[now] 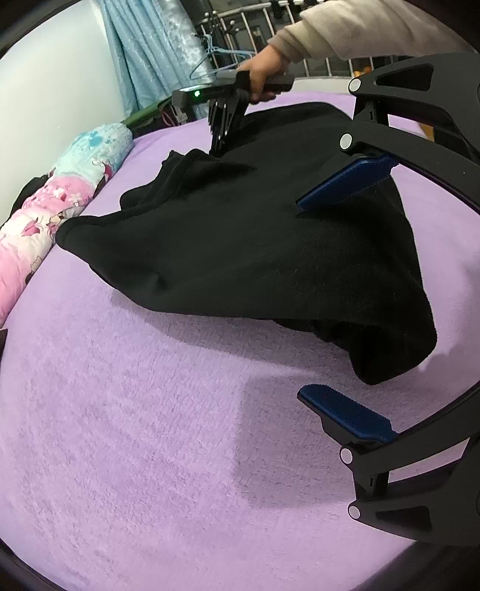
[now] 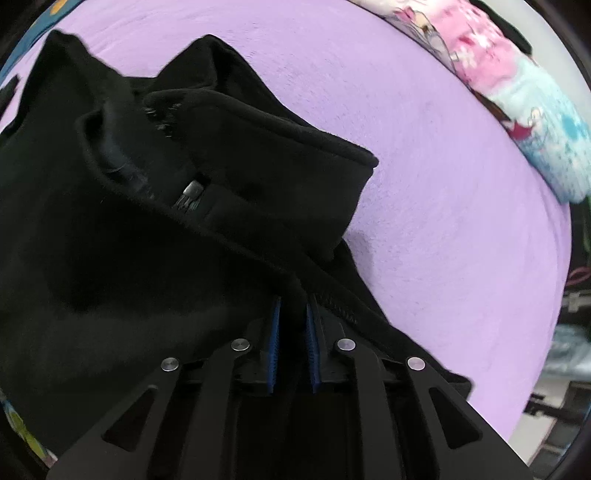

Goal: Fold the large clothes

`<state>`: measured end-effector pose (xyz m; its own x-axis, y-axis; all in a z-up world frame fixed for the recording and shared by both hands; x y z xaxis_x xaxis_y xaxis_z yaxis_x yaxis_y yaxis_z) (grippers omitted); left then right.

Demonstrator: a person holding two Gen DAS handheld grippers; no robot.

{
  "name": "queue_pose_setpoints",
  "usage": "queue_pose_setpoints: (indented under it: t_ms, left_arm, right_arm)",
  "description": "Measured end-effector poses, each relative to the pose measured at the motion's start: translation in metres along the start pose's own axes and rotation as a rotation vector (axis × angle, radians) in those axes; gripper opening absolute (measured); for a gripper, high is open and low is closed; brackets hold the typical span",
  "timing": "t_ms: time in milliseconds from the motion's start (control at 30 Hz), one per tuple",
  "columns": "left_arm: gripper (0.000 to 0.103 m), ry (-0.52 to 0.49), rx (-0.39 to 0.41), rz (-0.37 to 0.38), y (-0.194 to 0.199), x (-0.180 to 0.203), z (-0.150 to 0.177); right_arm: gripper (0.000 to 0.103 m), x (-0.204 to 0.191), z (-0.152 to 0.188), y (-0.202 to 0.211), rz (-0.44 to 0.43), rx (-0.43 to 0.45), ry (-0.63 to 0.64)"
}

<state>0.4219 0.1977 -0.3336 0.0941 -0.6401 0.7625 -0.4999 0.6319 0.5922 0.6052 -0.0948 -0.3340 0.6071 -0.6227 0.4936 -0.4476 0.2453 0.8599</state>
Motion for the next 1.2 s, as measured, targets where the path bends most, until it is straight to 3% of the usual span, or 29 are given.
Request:
queue_pose_setpoints:
  t_ms: [67, 133, 333, 533, 667, 867, 967, 1200]
  left_arm:
    - [0.091, 0.000, 0.000, 0.001, 0.000, 0.000, 0.000]
    - [0.091, 0.005, -0.002, 0.004, -0.001, -0.001, 0.001]
    - [0.091, 0.014, 0.004, 0.013, 0.002, -0.001, 0.001]
    - [0.091, 0.056, 0.009, 0.047, 0.006, -0.004, 0.005]
    - [0.091, 0.064, 0.016, 0.045, 0.007, -0.003, 0.009]
    - [0.091, 0.069, 0.021, 0.044, 0.006, -0.002, 0.008]
    - [0.092, 0.075, 0.021, 0.045, 0.007, -0.005, 0.006]
    - [0.092, 0.114, 0.024, 0.085, 0.010, -0.011, 0.004]
  right_arm:
    - [0.025, 0.003, 0.000, 0.005, 0.022, 0.015, -0.006]
    - [0.050, 0.016, 0.002, 0.023, 0.057, 0.061, -0.021]
    - [0.068, 0.069, 0.040, 0.066, 0.010, 0.139, -0.215]
    - [0.071, 0.085, 0.111, 0.076, -0.053, 0.156, -0.440]
    - [0.071, 0.084, 0.129, 0.072, -0.076, 0.196, -0.495]
    - [0.071, 0.079, 0.095, 0.086, -0.053, 0.268, -0.483]
    - [0.071, 0.079, 0.077, 0.092, 0.010, 0.260, -0.440]
    - [0.071, 0.047, 0.072, 0.100, 0.033, 0.240, -0.400]
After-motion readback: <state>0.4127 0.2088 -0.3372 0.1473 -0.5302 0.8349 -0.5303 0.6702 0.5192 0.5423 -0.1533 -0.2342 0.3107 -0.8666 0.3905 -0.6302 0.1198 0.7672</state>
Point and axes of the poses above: each gripper's, at about its wrist camera, not at the fingertips, and y roughly against the way its jaws point, x to its right, z to its underside, the point moved 9 cm from there along -y, roughly the way its jaws point, and after that the axes turned 14 degrees about z, right-handed, at the moved point
